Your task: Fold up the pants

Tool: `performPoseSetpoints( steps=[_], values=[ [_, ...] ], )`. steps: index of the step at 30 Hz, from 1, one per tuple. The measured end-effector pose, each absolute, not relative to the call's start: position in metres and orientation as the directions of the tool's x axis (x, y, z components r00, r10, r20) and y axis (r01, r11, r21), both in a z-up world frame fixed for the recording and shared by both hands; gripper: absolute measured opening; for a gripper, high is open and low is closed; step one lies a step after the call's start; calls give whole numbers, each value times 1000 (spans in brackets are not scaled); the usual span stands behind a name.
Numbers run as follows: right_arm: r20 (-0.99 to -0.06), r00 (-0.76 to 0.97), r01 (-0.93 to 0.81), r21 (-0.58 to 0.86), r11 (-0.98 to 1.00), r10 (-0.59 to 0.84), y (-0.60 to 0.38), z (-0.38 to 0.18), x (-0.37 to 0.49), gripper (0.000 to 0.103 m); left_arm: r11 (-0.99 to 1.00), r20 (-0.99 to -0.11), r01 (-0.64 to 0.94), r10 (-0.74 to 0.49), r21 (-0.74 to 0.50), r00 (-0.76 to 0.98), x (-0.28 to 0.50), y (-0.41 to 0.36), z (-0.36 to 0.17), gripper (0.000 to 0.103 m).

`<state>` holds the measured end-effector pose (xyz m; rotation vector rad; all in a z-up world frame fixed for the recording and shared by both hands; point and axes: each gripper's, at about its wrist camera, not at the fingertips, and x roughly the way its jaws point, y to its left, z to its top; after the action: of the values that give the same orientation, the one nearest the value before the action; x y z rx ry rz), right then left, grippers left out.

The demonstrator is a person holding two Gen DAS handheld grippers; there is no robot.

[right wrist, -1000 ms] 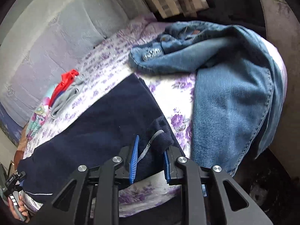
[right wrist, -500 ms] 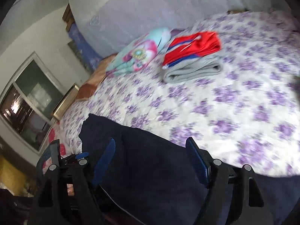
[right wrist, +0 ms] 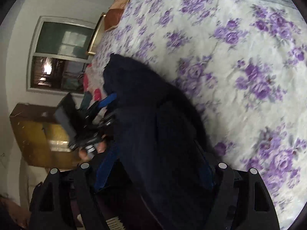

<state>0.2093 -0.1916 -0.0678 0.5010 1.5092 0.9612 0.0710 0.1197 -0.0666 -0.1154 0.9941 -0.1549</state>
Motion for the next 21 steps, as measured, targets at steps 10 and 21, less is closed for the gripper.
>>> performPoseSetpoints(
  steps=[10, 21],
  values=[
    [-533, -173, -243, 838, 488, 828, -142, -83, 234, 83, 989, -816, 89, -145, -114, 560, 64, 113, -72, 90],
    [-288, -78, -162, 948, 272, 955, -160, -67, 194, 83, 985, -808, 95, -173, -144, 563, 59, 117, -71, 90]
  ],
)
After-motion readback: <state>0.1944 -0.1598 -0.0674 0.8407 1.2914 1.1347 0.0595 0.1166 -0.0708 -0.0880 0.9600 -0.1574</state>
